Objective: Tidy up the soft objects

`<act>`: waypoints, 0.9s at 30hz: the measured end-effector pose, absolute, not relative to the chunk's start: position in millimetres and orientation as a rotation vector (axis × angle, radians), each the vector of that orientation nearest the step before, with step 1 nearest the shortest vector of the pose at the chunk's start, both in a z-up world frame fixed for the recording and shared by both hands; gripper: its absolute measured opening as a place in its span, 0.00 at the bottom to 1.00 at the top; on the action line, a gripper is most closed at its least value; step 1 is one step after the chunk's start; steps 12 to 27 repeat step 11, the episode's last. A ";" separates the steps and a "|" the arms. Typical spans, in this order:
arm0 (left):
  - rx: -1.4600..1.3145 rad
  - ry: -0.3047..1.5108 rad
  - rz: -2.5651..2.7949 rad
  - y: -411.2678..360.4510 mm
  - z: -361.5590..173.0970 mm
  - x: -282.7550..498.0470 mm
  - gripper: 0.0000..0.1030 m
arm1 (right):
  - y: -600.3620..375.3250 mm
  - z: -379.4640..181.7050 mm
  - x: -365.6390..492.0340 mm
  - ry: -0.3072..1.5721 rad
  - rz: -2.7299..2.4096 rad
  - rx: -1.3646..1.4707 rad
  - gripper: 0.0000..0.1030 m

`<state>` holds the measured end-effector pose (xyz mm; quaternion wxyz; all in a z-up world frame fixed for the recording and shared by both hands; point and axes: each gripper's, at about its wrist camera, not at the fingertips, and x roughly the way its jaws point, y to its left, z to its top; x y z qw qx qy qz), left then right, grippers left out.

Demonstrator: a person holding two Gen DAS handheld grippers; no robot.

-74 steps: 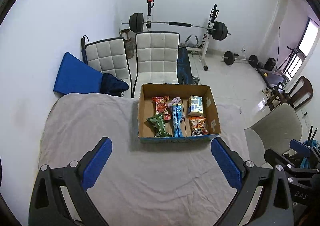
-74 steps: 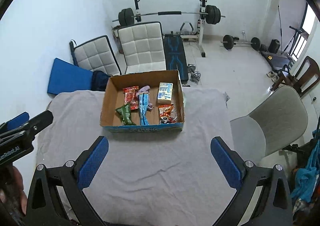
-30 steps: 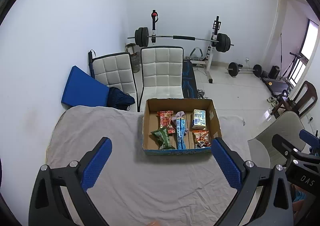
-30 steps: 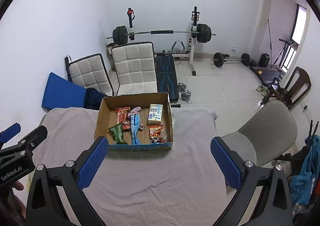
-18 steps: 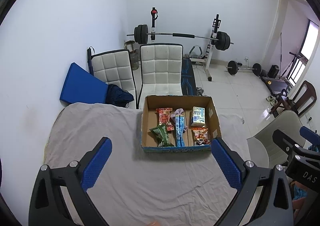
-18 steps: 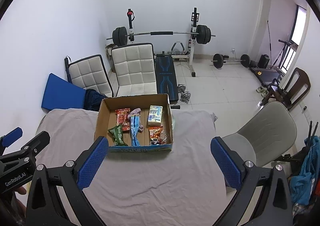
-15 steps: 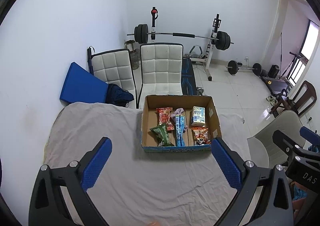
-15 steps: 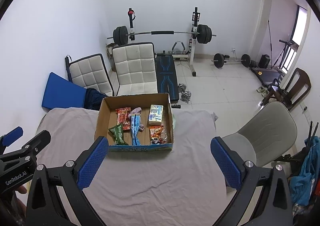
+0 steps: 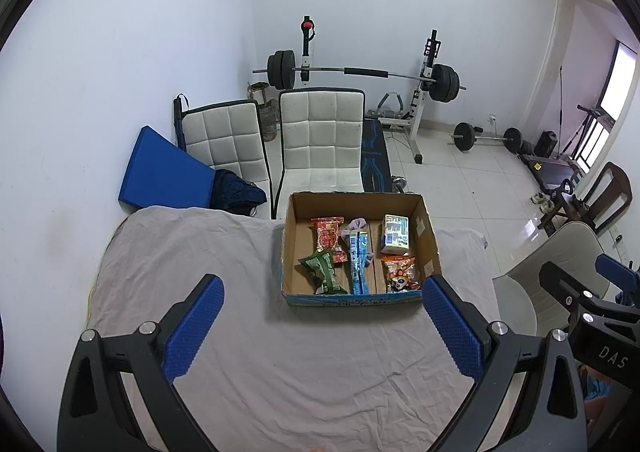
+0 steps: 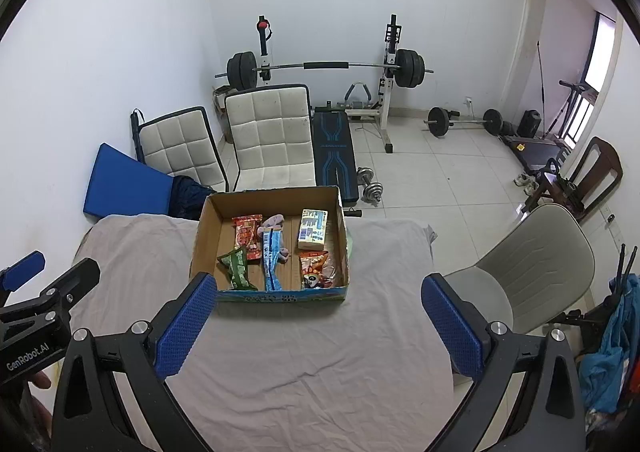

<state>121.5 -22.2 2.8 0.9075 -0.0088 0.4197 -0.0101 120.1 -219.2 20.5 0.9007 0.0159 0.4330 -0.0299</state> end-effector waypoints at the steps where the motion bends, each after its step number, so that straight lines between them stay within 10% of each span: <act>1: -0.021 0.867 -0.021 -21.4 2.3 122.4 0.99 | -218.5 20.4 120.1 0.893 -0.063 0.032 1.00; 27: -0.025 0.861 -0.019 -22.4 5.9 120.6 0.99 | -217.9 22.1 119.7 0.885 -0.068 0.026 1.00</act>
